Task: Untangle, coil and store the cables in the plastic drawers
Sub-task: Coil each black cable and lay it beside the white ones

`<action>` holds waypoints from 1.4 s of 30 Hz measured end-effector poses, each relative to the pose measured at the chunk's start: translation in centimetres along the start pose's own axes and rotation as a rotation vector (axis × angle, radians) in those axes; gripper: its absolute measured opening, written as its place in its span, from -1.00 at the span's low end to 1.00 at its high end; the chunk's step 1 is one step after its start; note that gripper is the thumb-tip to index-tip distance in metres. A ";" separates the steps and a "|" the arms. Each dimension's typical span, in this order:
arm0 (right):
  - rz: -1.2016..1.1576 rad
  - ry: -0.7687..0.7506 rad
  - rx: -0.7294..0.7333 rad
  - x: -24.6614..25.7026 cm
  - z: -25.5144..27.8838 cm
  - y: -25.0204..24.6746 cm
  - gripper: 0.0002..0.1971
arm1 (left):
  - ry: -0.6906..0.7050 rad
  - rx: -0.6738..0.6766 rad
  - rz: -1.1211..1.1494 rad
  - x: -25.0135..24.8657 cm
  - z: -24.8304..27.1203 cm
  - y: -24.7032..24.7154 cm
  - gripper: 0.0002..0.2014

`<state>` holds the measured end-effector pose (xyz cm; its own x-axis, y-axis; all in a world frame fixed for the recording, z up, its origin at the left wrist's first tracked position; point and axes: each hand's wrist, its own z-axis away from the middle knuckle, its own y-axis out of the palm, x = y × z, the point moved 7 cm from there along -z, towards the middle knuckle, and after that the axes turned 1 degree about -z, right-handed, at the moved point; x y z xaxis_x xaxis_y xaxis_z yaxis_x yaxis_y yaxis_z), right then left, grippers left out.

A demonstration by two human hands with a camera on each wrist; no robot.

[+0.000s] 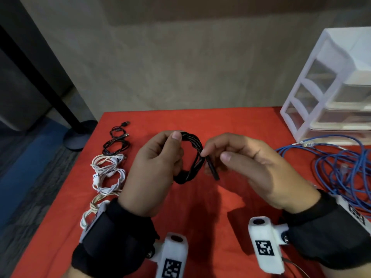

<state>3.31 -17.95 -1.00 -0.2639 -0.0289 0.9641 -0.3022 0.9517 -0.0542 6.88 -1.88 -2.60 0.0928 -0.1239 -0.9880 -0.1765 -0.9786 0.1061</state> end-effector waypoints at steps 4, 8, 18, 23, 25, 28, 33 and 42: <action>0.241 -0.042 -0.184 -0.5 -0.5 -0.4 -0.86 | 0.040 -0.025 -0.056 -0.3 0.0 -0.4 -0.72; 0.253 -0.037 -0.450 -1.7 0.0 -1.0 -0.86 | 0.132 -0.050 -0.076 -1.2 0.4 0.3 -0.78; -0.109 0.140 -0.372 -2.8 0.2 1.4 -0.69 | 0.289 -0.147 -0.318 -1.1 0.9 0.3 -0.79; -0.203 0.210 -0.290 -2.9 0.2 1.3 -0.91 | 0.251 -0.121 -0.349 -0.8 0.3 -0.3 -0.76; -0.135 0.238 -0.200 -2.8 0.2 1.5 -0.84 | 0.232 -0.105 -0.340 -0.9 0.0 -0.5 -0.76; -0.066 0.238 -0.109 -2.6 0.2 1.4 -0.82 | 0.234 -0.074 -0.336 -1.1 0.0 -0.3 -0.80; 0.005 0.246 -0.015 -2.6 0.2 1.4 -0.85 | 0.201 -0.040 -0.247 -0.6 -0.1 -0.1 -0.85; -0.230 0.341 -0.106 -3.9 -0.1 2.0 -0.82 | 0.233 -0.018 -0.237 -0.6 -0.1 0.3 -0.87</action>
<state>3.84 -15.86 -4.86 0.1230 -0.1580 0.9797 -0.2169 0.9591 0.1819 6.86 -2.12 -1.93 0.3515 0.0756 -0.9331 -0.1054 -0.9872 -0.1198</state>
